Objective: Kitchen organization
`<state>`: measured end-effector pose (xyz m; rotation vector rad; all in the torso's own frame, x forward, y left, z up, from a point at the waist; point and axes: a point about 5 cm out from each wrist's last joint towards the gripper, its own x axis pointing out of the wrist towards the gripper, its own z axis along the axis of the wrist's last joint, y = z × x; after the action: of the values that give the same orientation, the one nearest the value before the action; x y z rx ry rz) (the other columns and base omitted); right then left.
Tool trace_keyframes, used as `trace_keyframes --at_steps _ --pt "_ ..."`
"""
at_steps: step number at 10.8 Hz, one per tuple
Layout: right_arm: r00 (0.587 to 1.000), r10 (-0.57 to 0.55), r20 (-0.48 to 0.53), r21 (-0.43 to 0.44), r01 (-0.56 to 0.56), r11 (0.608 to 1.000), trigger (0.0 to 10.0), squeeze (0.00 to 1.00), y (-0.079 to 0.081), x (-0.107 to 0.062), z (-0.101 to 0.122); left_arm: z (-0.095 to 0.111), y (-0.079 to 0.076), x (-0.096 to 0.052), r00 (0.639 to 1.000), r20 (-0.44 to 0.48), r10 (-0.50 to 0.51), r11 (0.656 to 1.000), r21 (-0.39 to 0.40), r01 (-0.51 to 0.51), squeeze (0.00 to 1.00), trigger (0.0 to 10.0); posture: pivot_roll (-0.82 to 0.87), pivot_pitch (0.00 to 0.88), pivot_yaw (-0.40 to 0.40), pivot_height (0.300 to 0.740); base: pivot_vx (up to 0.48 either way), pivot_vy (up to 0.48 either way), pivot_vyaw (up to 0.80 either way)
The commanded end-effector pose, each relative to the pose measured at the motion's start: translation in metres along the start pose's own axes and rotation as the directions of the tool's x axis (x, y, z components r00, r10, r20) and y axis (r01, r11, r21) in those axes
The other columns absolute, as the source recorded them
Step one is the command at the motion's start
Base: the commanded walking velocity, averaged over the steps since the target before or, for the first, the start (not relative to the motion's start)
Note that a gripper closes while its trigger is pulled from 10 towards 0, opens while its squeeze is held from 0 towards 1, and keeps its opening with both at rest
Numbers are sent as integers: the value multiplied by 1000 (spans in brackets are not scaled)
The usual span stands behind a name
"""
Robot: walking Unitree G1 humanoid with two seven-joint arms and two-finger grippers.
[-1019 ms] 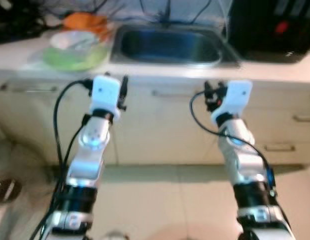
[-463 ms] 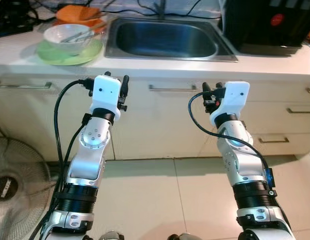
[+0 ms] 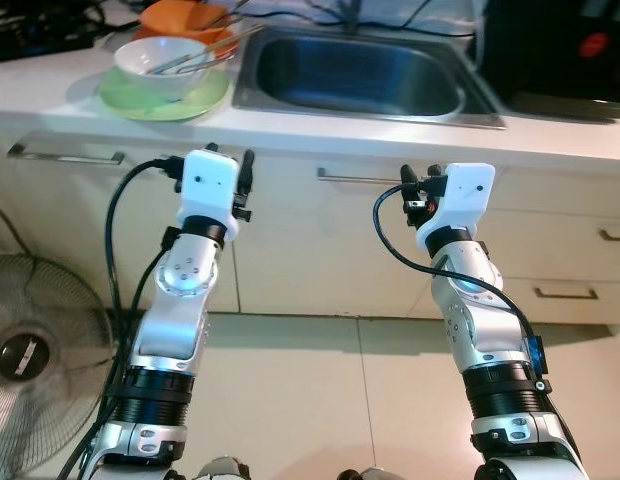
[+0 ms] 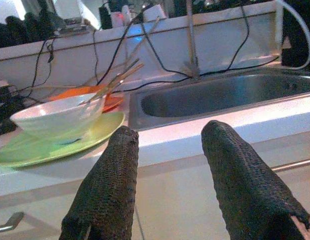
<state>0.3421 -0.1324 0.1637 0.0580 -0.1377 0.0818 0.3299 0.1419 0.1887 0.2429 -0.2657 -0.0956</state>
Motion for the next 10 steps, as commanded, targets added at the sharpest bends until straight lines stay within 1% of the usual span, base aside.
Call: trace_keyframes --at_steps 1,2,7,10 --pt "1000 -14 10 2 14 1000 10000 0 -4 1 2 2 -3 1 1000 -2 -13 1000 -8 13 0 10000 -59 44 -75 740 0 0 0" --pt "1000 -19 10 6 19 1000 10000 0 -5 1 2 2 -3 1 1000 -2 -16 1000 -8 16 0 10000 -59 44 -75 740 0 0 0" --pt "1000 -21 4 21 21 1000 10000 0 -6 1 1 1 -3 1 1000 -4 -16 1000 -4 16 0 10000 -56 45 -76 740 277 0 0" --pt "1000 -18 4 37 18 999 10000 0 1 2 -1 2 0 2 1000 -4 -22 1000 6 22 0 10000 -41 43 -57 740 292 0 0"
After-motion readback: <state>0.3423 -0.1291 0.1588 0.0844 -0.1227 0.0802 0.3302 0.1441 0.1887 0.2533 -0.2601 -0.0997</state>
